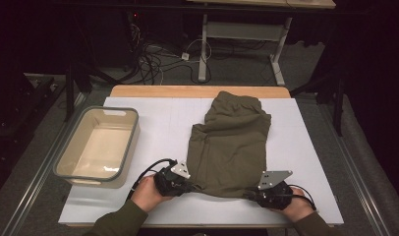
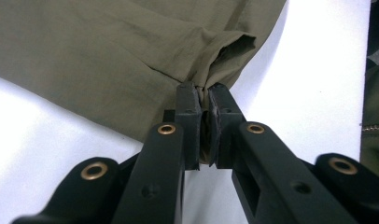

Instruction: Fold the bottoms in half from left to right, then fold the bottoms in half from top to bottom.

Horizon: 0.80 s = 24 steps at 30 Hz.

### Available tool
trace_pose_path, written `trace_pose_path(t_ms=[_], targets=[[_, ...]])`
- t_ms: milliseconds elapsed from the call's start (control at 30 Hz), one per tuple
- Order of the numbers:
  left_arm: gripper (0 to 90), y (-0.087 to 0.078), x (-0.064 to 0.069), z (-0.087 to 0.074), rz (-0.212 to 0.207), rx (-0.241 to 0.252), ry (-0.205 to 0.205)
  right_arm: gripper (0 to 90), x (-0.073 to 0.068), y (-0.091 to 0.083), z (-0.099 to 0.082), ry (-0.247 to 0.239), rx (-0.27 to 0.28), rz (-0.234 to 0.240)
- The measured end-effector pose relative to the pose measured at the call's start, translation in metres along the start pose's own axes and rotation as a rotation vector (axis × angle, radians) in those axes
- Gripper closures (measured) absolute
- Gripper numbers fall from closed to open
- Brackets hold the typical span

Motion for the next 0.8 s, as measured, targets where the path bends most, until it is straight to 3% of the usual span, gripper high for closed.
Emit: trace_pose_path(t_ms=[167, 300, 633, 800], targets=[[82.4, -0.006, -0.002, 0.000, -0.027, 0.020, -0.019, 86.1, -0.002, 0.000, 0.003, 0.009, -0.016, -0.019], [82.4, -0.016, -0.001, -0.004, -0.038, 0.033, -0.021, 86.2, -0.004, -0.002, 0.004, 0.035, 0.014, 0.039], [82.4, -0.033, 0.011, -0.022, -0.059, 0.049, -0.021, 86.3, -0.029, -0.006, 0.010, -0.011, 0.036, 0.115], [82.4, -0.037, 0.018, -0.028, -0.082, 0.037, -0.015, 86.2, -0.038, -0.005, 0.009, -0.011, 0.043, 0.155]])
Point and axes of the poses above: each handheld gripper's, and its own axes: y roughly forward along the jaws, z roughly out of its top, x roughly to its right, the point moved 3 cm from there along y, roughly forward along the jaws, and after that the axes turned 9 degrees about z, right-handed, at the moved point
